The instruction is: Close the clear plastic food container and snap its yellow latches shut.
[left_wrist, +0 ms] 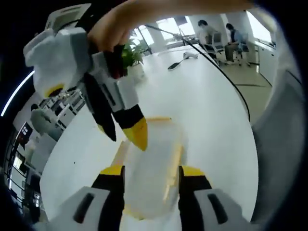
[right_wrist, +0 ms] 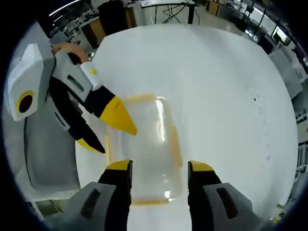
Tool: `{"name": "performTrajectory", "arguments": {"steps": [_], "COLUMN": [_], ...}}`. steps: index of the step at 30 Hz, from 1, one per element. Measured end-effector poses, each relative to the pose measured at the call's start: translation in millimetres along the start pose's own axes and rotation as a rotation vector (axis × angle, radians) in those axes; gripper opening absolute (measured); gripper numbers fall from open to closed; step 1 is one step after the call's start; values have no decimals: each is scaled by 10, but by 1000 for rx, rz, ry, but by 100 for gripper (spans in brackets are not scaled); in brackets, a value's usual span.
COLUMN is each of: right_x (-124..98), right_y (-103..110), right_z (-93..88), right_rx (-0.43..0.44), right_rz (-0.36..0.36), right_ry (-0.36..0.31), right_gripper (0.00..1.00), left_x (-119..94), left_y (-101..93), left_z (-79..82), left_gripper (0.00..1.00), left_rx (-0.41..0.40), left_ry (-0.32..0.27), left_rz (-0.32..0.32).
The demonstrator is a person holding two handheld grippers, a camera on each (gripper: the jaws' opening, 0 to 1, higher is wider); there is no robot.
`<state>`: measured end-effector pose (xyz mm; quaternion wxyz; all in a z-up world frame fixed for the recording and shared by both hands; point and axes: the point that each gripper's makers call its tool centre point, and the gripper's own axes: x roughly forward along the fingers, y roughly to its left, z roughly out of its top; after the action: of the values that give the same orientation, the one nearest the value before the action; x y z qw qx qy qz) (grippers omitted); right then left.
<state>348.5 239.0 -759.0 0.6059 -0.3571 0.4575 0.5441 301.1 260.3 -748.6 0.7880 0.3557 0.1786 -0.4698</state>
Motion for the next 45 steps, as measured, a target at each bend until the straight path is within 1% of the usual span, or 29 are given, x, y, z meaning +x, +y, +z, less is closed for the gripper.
{"name": "performTrajectory", "arguments": {"steps": [1,3,4,5,8,10,12,14,17,21,24,25,28,29,30,32,34,36,38,39,40,42,44,45], "right_x": [-9,-30,-43,-50,-94,-123,-130,-134,-113,-72,-44,-40,5,20,49,100,150,212,262,279,294,309,327,339], "right_y": [11,33,76,109,105,137,172,186,220,248,257,259,258,262,271,281,298,291,261,257,253,228,198,194], "right_z": [1,9,-11,-37,-91,-127,-144,-172,-232,-339,-400,-411,-462,-486,-515,-576,-615,-642,-685,-704,-722,-718,-675,-688], "right_rx": [2,0,-5,-4,-18,-31,-25,-23,-24,-28,-25,-25,-10,-7,-9,-5,13,46,57,59,58,57,81,85], "right_rz": [-1,-7,7,14,-20,-22,-17,-21,-25,-30,-32,-34,-30,-30,-30,-25,-12,-6,-15,-18,-19,-28,-29,-24], "right_ry": [-8,-34,-43,-49,-64,-74,-94,-112,-120,-122,-131,-138,-170,-171,-175,-178,-189,-213,-219,-216,-212,-231,-276,-272], "right_gripper": [43,44,45,46,50,52,56,57,60,67,72,73,82,86,88,87,86,90,94,93,93,94,95,94], "left_x": [-22,-52,-64,-73,-90,-105,-109,-111,-109,-97,-72,-60,-3,13,37,72,97,131,162,177,189,217,251,271], "left_y": [33,84,104,121,135,181,219,243,256,284,262,270,294,294,288,287,263,225,188,151,133,109,114,111], "left_z": [-1,-18,-31,-44,-87,-107,-143,-173,-213,-291,-340,-348,-377,-387,-395,-402,-383,-379,-409,-452,-468,-498,-493,-482], "left_gripper": [41,41,42,44,50,52,55,59,69,75,80,81,84,86,87,90,91,92,94,94,94,94,94,94], "left_rx": [-16,-22,-29,-37,-63,-73,-81,-83,-88,-70,-87,-96,-124,-129,-138,-151,-186,-207,-211,-203,-198,-189,-197,-212], "left_ry": [-5,-3,0,2,15,16,27,34,40,64,72,70,70,73,75,77,62,48,53,72,76,77,62,51], "left_rz": [9,16,17,17,12,20,23,21,-2,-21,-51,-51,-55,-60,-64,-58,-61,-75,-85,-100,-106,-113,-111,-115]}}
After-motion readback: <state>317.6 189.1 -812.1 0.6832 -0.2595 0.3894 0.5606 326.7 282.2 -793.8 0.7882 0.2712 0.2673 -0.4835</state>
